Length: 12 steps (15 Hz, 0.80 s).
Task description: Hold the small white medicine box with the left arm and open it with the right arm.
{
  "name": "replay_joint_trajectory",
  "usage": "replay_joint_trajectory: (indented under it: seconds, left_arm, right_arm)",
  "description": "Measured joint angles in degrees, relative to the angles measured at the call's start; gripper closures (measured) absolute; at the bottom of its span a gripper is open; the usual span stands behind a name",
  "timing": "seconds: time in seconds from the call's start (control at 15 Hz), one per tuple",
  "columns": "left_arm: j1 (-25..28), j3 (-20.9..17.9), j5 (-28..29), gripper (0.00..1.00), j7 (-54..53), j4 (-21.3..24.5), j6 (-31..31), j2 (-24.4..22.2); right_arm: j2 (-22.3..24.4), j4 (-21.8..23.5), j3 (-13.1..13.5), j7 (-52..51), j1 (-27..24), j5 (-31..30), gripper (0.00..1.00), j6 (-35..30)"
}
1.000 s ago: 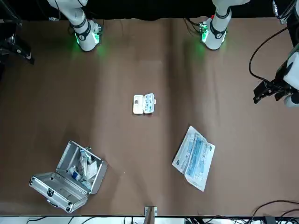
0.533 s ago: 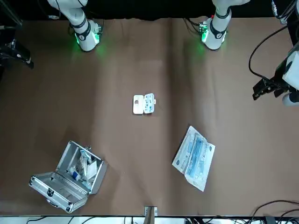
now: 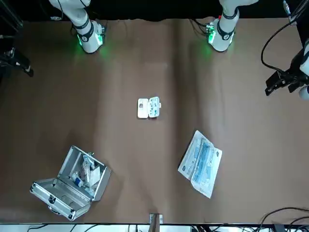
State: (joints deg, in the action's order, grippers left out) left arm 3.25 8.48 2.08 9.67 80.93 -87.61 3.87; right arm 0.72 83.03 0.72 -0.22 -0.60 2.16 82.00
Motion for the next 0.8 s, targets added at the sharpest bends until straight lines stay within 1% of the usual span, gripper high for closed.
replay_joint_trajectory:
  seconds: [0.33,0.8]
  left_arm:
    - [0.0,0.0,0.0,0.0,0.0,-0.1,0.1,0.0]
    - [0.0,0.0,0.0,0.0,0.0,-0.1,0.1,0.0]
  right_arm:
    - [-1.4,0.8,0.2,0.0,-0.4,0.0,0.0,1.7]
    - [-1.5,0.8,0.3,0.0,-0.4,0.0,0.0,1.7]
